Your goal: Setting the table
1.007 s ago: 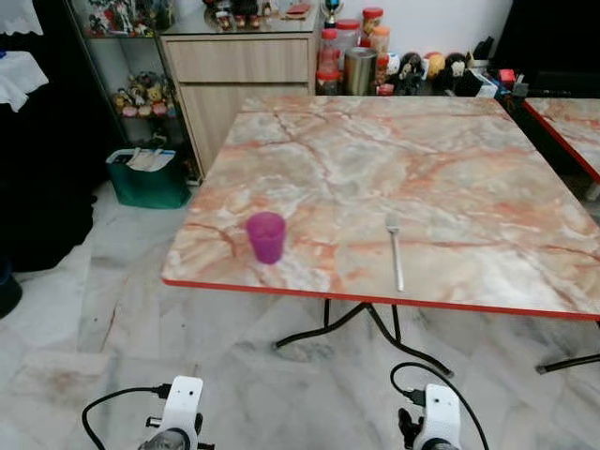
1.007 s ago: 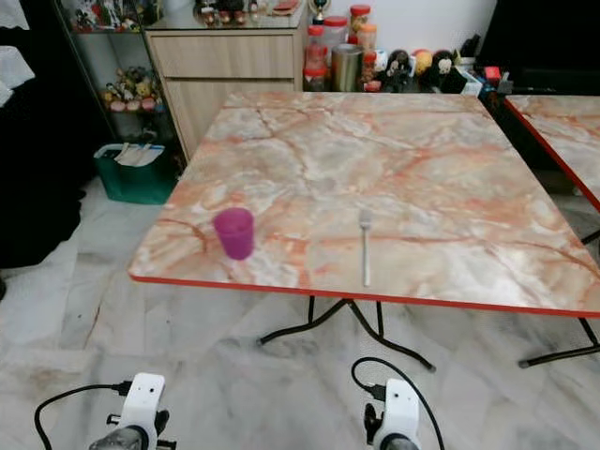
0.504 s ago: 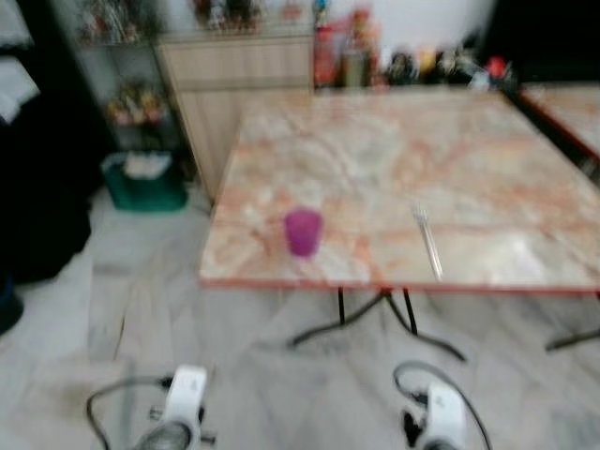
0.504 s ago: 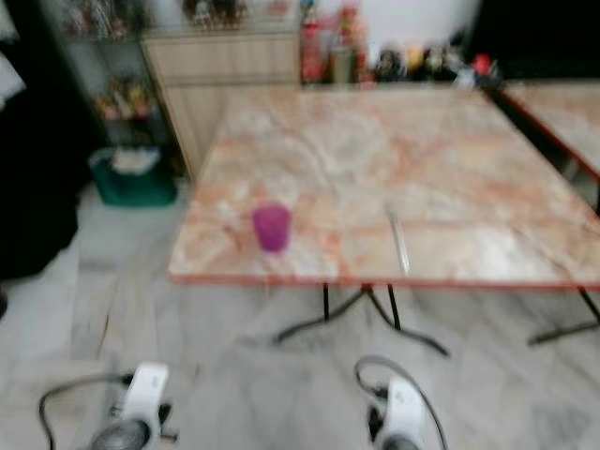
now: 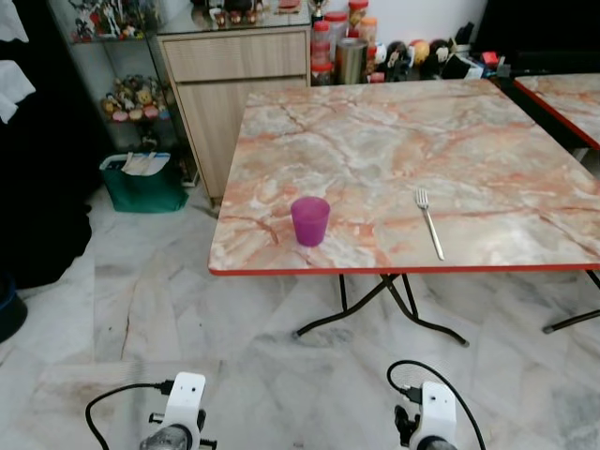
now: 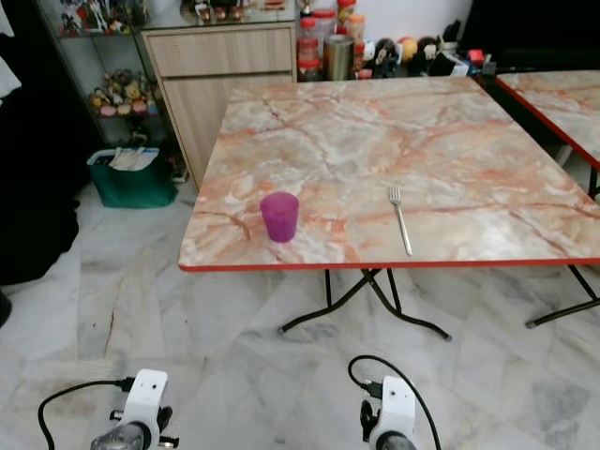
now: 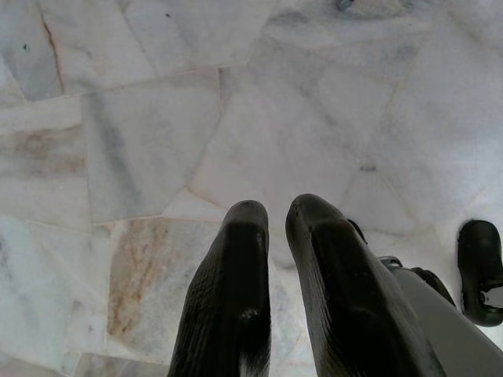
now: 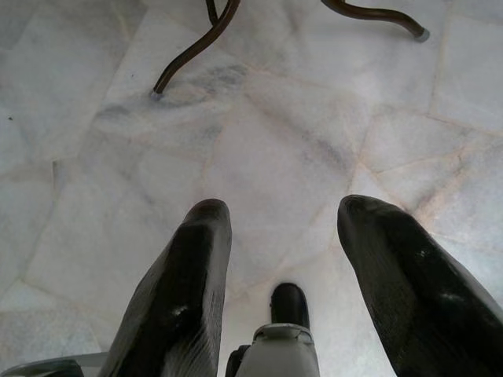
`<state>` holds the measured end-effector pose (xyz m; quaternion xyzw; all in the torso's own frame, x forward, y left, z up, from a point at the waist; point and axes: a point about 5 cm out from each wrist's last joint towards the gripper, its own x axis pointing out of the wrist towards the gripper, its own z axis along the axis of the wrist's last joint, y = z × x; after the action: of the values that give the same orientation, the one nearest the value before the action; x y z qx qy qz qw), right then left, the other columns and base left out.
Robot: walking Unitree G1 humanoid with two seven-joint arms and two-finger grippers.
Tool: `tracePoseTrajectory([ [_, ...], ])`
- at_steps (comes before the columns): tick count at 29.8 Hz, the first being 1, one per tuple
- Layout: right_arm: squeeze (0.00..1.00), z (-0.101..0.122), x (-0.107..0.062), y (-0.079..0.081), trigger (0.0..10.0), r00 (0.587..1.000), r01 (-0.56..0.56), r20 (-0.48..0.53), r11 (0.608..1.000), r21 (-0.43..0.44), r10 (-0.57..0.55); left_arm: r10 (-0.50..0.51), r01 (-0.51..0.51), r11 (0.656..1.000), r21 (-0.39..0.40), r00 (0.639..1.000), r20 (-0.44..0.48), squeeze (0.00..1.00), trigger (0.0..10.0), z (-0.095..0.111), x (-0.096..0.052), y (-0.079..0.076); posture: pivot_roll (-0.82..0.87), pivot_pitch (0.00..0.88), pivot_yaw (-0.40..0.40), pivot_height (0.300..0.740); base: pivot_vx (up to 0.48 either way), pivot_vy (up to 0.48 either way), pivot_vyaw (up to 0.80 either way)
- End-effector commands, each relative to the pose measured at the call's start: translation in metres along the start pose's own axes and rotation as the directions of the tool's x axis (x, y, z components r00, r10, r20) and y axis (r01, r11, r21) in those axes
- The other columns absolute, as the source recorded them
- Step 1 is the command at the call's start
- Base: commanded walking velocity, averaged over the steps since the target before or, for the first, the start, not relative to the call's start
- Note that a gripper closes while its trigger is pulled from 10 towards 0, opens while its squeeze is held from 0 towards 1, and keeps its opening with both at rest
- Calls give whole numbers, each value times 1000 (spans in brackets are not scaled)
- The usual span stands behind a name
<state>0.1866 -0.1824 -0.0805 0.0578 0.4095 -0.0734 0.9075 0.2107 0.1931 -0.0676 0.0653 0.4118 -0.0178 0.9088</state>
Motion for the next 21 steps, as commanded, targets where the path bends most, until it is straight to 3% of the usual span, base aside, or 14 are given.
tracePoseTrajectory([
  [1,0,5,1,3,10000,1000,-5,20,1000,-3,5,10,-10,1000,13,1000,-6,0,10000,-2,-1,4,-2,0,45,736,0,0,0],
  [18,0,3,1,0,10000,1000,-2,14,998,-58,3,3,-2,1000,26,1000,-19,0,10000,-6,-1,0,-5,0,37,736,0,0,0],
  [21,0,3,0,-1,10000,1000,-2,14,998,-64,3,4,-3,1000,30,1000,-23,0,10000,-7,-1,0,-4,0,32,736,259,0,0],
])
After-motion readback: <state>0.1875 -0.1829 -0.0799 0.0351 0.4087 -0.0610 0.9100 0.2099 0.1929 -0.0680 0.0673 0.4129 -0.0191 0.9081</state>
